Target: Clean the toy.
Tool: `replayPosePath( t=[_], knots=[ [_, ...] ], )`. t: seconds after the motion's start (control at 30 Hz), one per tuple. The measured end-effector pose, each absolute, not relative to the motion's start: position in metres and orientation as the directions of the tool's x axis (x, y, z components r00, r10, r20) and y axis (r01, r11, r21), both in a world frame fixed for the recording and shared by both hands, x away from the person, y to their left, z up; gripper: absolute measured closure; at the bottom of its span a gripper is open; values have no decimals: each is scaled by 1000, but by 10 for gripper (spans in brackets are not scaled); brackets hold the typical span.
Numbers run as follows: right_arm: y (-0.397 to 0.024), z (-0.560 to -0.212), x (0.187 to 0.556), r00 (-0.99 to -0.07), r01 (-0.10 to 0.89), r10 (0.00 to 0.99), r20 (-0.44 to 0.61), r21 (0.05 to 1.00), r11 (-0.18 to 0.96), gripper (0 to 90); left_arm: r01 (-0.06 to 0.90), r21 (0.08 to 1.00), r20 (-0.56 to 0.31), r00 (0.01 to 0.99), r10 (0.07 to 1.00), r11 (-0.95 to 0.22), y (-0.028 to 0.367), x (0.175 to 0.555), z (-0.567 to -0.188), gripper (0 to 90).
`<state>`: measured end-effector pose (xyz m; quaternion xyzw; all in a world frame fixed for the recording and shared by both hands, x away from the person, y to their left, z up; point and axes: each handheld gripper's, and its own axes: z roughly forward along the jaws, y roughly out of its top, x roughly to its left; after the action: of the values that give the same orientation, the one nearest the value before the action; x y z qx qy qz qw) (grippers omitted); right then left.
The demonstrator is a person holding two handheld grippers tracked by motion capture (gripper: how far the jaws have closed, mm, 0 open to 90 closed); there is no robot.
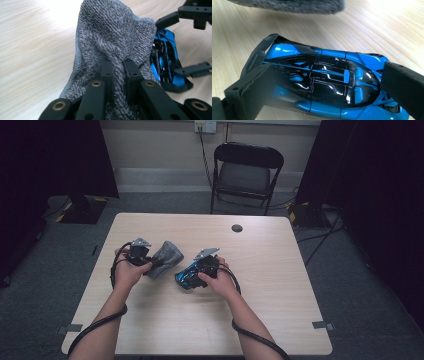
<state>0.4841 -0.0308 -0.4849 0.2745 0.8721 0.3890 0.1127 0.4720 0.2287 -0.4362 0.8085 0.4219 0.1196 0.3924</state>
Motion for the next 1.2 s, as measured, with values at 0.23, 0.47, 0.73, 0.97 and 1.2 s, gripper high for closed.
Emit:
replayPosePath(
  t=[0.23,0.47,0.73,0.97,1.2],
  knots=[
    [-31,-485,484,-823,391,567,18,743,543,0,586,742,-141,612,778,-326,214,487,-443,803],
    [-31,-485,484,-824,391,566,17,741,546,0,576,744,-125,618,776,-338,196,500,-448,803],
    [-31,-485,484,-824,389,566,18,744,543,0,561,731,-93,646,758,-388,171,511,-457,800],
    [-31,-485,484,-823,391,568,18,743,543,0,558,737,-87,639,764,-382,154,520,-469,792],
    [-31,-485,484,-823,391,568,19,744,541,0,564,724,-77,640,765,-398,141,523,-483,784]
  ],
)
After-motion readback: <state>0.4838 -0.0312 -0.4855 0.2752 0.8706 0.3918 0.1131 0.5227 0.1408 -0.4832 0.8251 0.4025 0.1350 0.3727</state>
